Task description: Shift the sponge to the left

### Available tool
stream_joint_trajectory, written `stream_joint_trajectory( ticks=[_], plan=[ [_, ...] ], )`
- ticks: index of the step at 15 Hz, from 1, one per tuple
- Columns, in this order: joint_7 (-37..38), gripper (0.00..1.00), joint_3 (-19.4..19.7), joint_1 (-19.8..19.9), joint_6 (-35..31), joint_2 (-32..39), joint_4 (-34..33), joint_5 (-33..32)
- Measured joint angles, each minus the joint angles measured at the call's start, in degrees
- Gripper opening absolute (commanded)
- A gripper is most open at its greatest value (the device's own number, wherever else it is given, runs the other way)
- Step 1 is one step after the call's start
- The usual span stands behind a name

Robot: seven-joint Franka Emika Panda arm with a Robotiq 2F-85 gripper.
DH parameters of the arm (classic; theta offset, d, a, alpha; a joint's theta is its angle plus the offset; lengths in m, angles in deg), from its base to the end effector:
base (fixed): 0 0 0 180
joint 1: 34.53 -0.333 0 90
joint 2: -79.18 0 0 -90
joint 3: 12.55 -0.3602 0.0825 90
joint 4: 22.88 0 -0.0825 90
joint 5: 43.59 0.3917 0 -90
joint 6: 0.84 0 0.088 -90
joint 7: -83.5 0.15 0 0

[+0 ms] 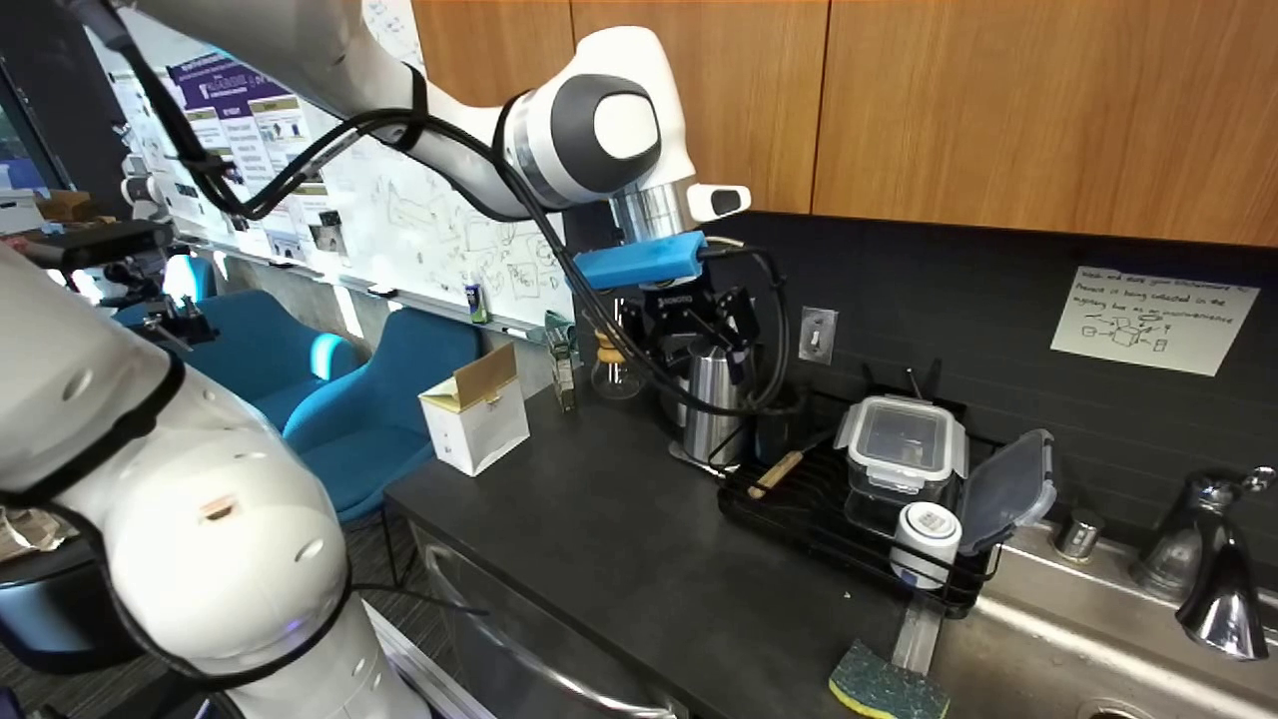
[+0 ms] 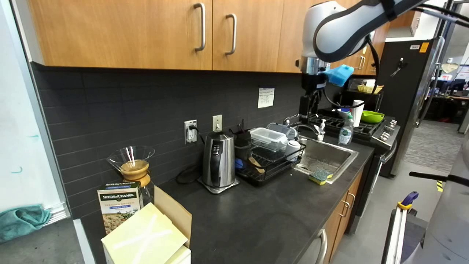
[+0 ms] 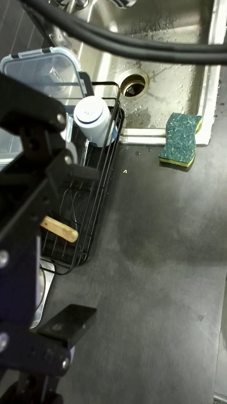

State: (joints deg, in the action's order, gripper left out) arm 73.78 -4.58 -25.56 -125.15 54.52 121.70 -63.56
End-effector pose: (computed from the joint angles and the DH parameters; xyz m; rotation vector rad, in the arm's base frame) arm 0.3823 -0.1435 0.4288 2.8914 0.1026 0.0323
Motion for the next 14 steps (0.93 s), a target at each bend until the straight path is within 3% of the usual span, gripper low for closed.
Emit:
stream_joint_trajectory(
  ticks=[14],
  plan=[
    [5.99, 1.0, 5.29, 5.0, -8.05, 9.24, -2.15, 1.15]
  ],
)
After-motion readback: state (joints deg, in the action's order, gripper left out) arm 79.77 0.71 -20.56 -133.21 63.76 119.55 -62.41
